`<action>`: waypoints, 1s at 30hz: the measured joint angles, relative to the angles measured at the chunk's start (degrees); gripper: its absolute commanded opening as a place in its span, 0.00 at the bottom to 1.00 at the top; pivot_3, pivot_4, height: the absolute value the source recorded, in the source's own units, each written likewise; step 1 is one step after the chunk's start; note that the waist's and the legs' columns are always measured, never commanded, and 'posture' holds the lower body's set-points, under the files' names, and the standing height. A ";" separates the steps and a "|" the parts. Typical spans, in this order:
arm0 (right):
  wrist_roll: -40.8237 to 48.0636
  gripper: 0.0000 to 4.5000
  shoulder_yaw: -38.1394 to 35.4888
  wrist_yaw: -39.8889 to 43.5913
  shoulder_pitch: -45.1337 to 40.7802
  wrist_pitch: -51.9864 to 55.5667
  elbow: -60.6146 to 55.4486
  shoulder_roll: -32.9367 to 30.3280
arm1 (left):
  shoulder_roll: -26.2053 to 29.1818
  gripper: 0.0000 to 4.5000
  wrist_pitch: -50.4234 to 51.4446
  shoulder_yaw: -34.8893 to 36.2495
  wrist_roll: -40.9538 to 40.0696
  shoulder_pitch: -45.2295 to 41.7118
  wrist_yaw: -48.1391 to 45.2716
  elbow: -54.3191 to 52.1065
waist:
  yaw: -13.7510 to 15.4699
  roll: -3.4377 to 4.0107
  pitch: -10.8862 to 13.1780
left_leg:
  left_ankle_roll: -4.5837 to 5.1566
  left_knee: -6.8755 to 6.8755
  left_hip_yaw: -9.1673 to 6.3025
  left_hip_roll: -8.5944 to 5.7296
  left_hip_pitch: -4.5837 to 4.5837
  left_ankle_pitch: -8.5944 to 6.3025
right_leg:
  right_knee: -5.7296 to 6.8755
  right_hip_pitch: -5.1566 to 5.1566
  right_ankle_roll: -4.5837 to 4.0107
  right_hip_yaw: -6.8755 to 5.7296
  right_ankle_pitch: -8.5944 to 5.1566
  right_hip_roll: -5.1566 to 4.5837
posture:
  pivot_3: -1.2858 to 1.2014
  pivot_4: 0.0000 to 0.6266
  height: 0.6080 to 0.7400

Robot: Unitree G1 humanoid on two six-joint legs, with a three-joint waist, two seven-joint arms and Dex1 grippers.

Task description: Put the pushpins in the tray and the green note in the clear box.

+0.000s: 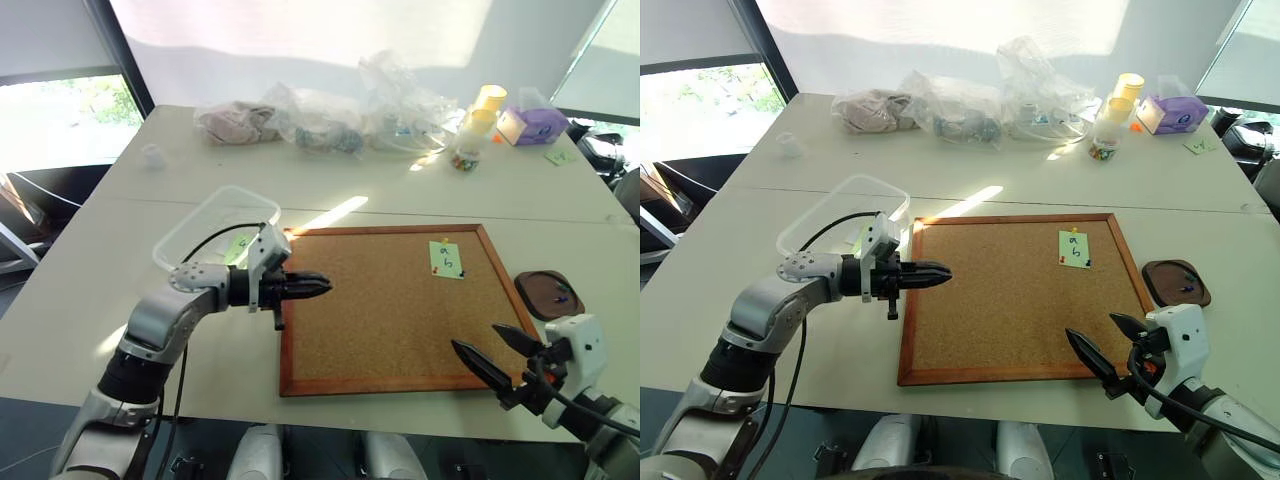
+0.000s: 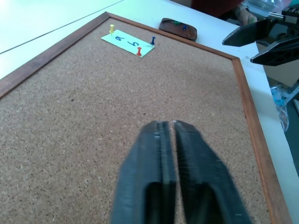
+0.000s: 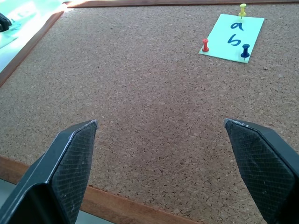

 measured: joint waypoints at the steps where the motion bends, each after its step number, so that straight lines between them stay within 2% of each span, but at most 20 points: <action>1: -0.08 1.00 0.00 0.00 -0.19 -0.01 0.02 -0.01 | -0.08 0.01 -0.51 0.00 0.08 -0.42 0.00 0.53 | 0.00 0.00 0.00 | 0.00 0.00 0.00 0.00 0.00 0.00 | 0.00 0.00 0.00 0.00 0.00 0.00 | 0.52 0.24 1.00; 6: 0.43 1.00 -1.44 -1.53 -3.41 0.21 0.10 -0.16 | -2.20 0.01 -3.36 -0.51 1.89 -5.64 -0.42 5.32 | 0.15 -0.01 0.00 | 0.00 0.00 0.00 -0.04 0.00 0.00 | 0.00 0.01 0.07 -0.01 0.04 0.01 | 0.52 0.24 1.00; 9: 0.67 1.00 -1.44 -3.89 -6.21 1.07 0.49 -0.12 | -3.92 0.01 -5.75 -3.64 4.56 -9.17 -2.08 9.18 | 0.12 -0.02 0.00 | 0.00 0.00 0.01 -0.13 -0.01 0.00 | -0.02 0.01 0.08 0.00 0.05 0.02 | 0.52 0.24 1.00; 14: 1.42 1.00 -0.41 -9.20 -18.29 2.32 4.72 -0.17 | -9.05 0.01 -12.52 -10.97 10.43 -13.63 -6.34 19.28 | -0.19 -0.03 -0.01 | 0.00 0.03 0.03 -0.17 0.00 0.00 | -0.01 -0.01 0.09 0.02 0.05 0.08 | 0.52 0.24 1.00; 21: -6.86 1.00 7.92 -15.66 -39.85 4.45 21.29 -0.50 | -13.34 0.01 -23.20 -15.24 19.56 -15.19 -6.18 32.60 | -0.10 -0.02 0.00 | 0.00 0.02 0.04 -0.15 -0.10 0.00 | 0.00 -0.14 0.12 0.02 0.07 0.09 | 0.52 0.24 1.00; 30: -15.28 1.00 16.31 -11.96 -53.22 3.34 39.39 0.62 | -14.54 0.01 -29.21 -15.50 23.11 -15.69 -6.03 35.60 | 0.06 0.00 -0.02 | 0.01 0.06 0.07 -0.11 -0.07 0.01 | 0.00 -0.04 0.14 0.03 0.09 -0.01 | 0.52 0.24 1.00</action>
